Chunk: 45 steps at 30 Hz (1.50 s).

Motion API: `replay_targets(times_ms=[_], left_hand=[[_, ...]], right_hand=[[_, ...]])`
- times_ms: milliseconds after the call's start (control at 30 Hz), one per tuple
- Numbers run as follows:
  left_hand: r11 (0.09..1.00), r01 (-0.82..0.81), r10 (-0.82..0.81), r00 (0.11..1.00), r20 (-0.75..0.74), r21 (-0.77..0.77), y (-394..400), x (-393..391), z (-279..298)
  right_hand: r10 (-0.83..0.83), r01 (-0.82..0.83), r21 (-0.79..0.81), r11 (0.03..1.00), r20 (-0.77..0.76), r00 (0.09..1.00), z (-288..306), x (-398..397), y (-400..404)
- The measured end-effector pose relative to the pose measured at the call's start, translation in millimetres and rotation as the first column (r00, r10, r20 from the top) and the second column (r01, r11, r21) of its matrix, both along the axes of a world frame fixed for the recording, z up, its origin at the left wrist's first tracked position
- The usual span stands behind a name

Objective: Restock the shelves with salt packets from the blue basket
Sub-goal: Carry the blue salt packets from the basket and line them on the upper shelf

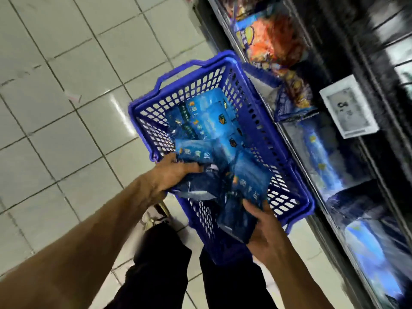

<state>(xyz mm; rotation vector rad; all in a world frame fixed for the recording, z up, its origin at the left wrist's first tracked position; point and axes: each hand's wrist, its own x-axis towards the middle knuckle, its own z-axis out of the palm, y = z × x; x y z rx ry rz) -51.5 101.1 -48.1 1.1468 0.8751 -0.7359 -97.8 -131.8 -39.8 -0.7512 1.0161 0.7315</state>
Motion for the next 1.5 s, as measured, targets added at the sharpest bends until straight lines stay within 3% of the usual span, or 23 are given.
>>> replay_targets(times_ms=[167,500,600,767,867,1133,1333,1500], left_hand=[[0.967,-0.159,0.163,0.987,0.005,-0.199,30.2,-49.3,125.1],[0.969,-0.206,0.219,0.972,0.087,-0.138,63.4,-94.0,392.6],[0.95,-0.29,0.304,0.945,0.122,-0.118,59.8,-96.5,459.6],[0.886,-0.458,0.461,0.854,0.241,-0.072,37.4,-100.1,556.3],[0.88,-0.474,0.449,0.824,0.347,-0.013,21.8,-102.3,594.6],[0.955,-0.296,0.232,0.792,0.565,0.023,-8.9,-78.6,651.0],[0.999,-0.016,-0.022,0.738,0.675,0.051,-27.9,-30.3,673.9],[0.966,0.226,-0.25,0.672,0.697,0.129,-41.4,-3.6,680.4]], right_hand=[[0.044,-0.051,0.062,0.997,0.107,0.993,115.6,2.5,22.0],[0.273,-0.291,0.007,0.957,0.326,0.905,377.9,15.1,45.8],[0.287,-0.312,-0.002,0.95,0.398,0.871,447.4,17.0,41.2],[0.382,-0.365,-0.142,0.92,0.527,0.759,536.6,13.8,18.4],[0.397,-0.345,-0.205,0.916,0.585,0.707,573.8,11.7,5.1],[0.344,-0.122,-0.34,0.932,0.733,0.587,637.5,-1.7,-24.7],[0.186,0.178,-0.356,0.918,0.779,0.599,663.2,-18.9,-37.7],[0.048,0.436,-0.367,0.822,0.806,0.589,679.9,-53.9,-44.7]])
